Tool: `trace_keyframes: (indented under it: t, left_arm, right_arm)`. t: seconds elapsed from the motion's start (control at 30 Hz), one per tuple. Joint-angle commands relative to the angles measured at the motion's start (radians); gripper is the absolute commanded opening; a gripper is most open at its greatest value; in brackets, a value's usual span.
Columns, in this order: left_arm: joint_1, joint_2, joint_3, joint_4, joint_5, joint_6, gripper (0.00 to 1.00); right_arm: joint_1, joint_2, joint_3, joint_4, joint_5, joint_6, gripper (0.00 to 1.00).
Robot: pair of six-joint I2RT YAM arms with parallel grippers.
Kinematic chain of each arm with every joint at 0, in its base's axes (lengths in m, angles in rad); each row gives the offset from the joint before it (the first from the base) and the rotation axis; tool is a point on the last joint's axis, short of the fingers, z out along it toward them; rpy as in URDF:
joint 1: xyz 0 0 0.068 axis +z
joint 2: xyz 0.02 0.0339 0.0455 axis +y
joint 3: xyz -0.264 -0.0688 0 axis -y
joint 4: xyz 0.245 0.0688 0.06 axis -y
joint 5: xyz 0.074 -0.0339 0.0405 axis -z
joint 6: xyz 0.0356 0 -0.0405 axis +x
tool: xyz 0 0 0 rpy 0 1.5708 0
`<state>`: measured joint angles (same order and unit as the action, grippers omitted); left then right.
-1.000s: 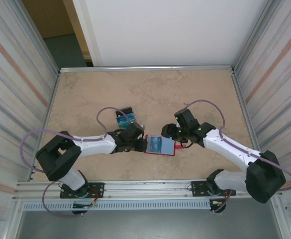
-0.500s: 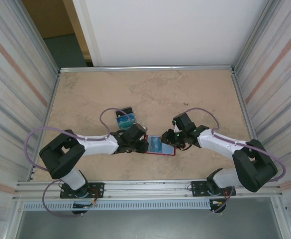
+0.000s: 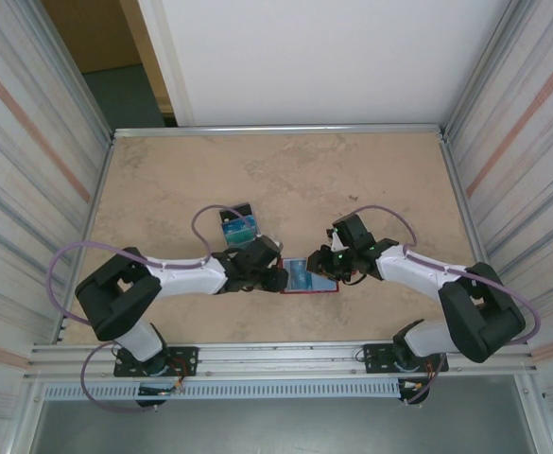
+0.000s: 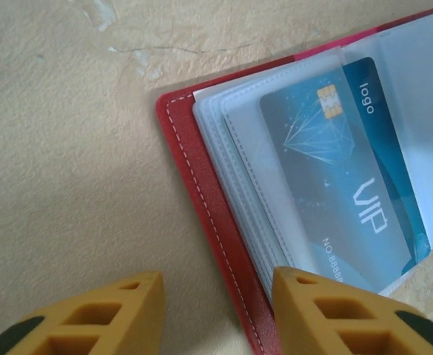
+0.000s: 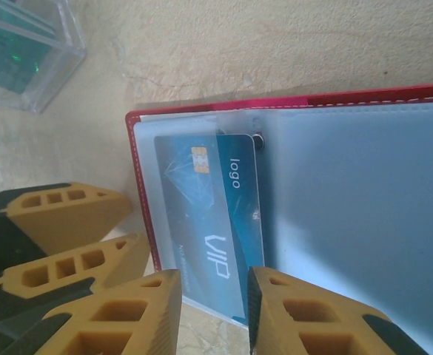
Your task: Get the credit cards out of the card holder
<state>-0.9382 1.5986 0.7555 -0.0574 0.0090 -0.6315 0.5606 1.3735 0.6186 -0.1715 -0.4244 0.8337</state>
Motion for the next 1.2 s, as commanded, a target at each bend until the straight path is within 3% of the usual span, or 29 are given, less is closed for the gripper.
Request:
trace_keyframes:
  t: [0.0,0.63,1.17]
  left_arm:
    - [-0.003,-0.022,0.062,-0.093,-0.101,0.066,0.44]
    - [-0.001,0.119,0.186,-0.144,-0.041,0.171,0.4]
    - [-0.003,0.158,0.2,-0.23,-0.041,0.172,0.35]
  right_arm:
    - [0.001,0.027,0.001,0.022,-0.032,-0.019,0.28]
    - [-0.001,0.126,0.014,0.035,-0.036,-0.015,0.24]
    - [-0.045,0.182,-0.063,0.249,-0.185,0.048,0.19]
